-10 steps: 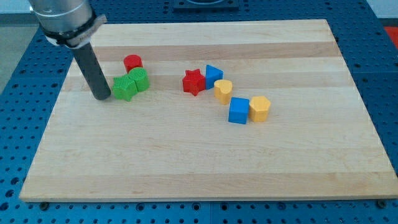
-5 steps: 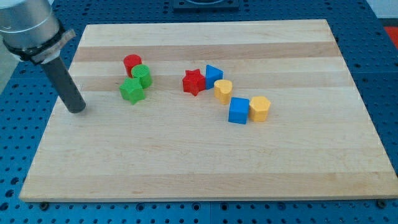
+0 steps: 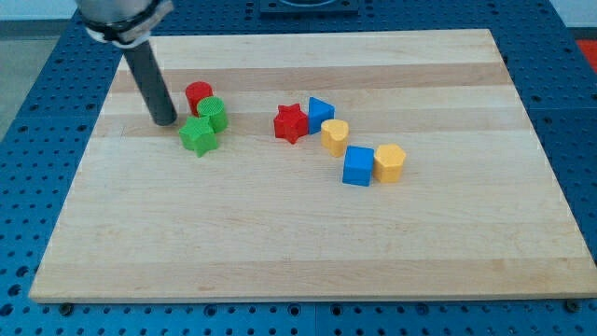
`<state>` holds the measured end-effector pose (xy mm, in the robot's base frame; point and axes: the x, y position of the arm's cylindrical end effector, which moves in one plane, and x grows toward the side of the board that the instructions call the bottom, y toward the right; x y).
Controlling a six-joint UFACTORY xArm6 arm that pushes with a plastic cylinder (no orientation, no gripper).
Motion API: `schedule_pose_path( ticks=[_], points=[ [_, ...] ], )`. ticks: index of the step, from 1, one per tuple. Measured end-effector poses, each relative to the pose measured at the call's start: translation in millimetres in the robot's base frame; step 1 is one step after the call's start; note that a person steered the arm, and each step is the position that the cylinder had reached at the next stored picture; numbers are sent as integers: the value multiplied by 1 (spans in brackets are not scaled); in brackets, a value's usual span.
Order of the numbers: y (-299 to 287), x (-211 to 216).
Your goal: Move the green circle above left to the blue triangle
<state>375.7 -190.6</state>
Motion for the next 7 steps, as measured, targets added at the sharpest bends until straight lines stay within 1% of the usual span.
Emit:
schedule_pose_path(
  ticks=[3, 4, 5, 7],
  points=[
    [129, 3],
    [150, 3],
    [158, 3],
    [158, -2]
  ],
)
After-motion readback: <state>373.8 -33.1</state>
